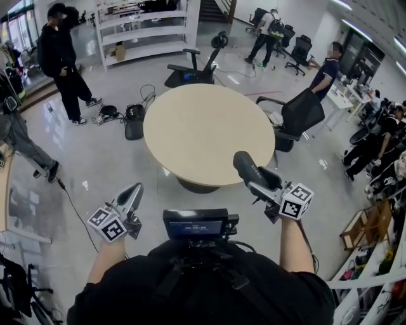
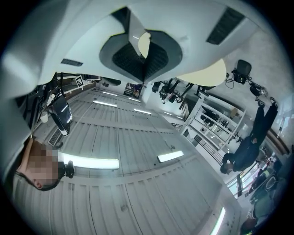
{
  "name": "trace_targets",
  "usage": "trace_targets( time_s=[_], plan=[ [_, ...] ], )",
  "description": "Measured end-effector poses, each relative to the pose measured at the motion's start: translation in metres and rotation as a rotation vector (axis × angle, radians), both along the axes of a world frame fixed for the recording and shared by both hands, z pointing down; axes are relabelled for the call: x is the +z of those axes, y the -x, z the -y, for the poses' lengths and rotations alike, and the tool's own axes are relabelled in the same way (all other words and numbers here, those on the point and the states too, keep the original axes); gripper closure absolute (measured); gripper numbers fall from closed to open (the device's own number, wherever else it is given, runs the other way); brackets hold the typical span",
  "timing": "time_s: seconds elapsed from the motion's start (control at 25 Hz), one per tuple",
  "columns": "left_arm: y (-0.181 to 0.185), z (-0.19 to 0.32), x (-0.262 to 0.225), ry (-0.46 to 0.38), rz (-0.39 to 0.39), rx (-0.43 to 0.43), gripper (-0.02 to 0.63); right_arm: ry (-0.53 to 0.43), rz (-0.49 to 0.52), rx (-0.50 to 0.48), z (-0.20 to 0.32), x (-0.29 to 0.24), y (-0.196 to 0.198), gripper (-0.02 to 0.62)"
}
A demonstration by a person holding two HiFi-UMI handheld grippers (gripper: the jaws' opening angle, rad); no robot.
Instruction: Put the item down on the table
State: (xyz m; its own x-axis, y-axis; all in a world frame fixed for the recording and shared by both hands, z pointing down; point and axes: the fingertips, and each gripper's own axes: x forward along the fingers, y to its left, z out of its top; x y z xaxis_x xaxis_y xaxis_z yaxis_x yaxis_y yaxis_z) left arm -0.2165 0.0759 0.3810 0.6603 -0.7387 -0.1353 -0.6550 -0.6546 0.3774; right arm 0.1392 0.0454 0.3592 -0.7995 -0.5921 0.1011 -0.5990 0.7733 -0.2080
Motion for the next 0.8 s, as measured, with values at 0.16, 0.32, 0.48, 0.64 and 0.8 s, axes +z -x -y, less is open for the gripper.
trace_targets(
  time_s=[0.16, 0.32, 0.48, 0.64, 0.8],
  plan=[
    [-0.013, 0.02, -0.003, -0.001, 0.021, -0.045, 0.604, -0.002, 0.019, -0.05, 0.039, 0.006, -0.011, 0.275],
    [-0.033, 0.054, -0.02, -0.027, 0.05, -0.116, 0.604, -0.025, 0.057, -0.108, 0.097, 0.002, -0.031, 0.275],
    [-0.059, 0.087, -0.028, -0.036, 0.041, -0.165, 0.604, -0.039, 0.058, -0.166, 0.153, -0.006, -0.049, 0.275],
    [-0.102, 0.121, -0.036, -0.045, 0.028, -0.205, 0.604, -0.063, 0.081, -0.215, 0.2, -0.015, -0.086, 0.275],
    [-0.13, 0.148, -0.039, -0.035, 0.05, -0.204, 0.604, -0.062, 0.098, -0.237, 0.232, -0.017, -0.103, 0.275]
  ],
)
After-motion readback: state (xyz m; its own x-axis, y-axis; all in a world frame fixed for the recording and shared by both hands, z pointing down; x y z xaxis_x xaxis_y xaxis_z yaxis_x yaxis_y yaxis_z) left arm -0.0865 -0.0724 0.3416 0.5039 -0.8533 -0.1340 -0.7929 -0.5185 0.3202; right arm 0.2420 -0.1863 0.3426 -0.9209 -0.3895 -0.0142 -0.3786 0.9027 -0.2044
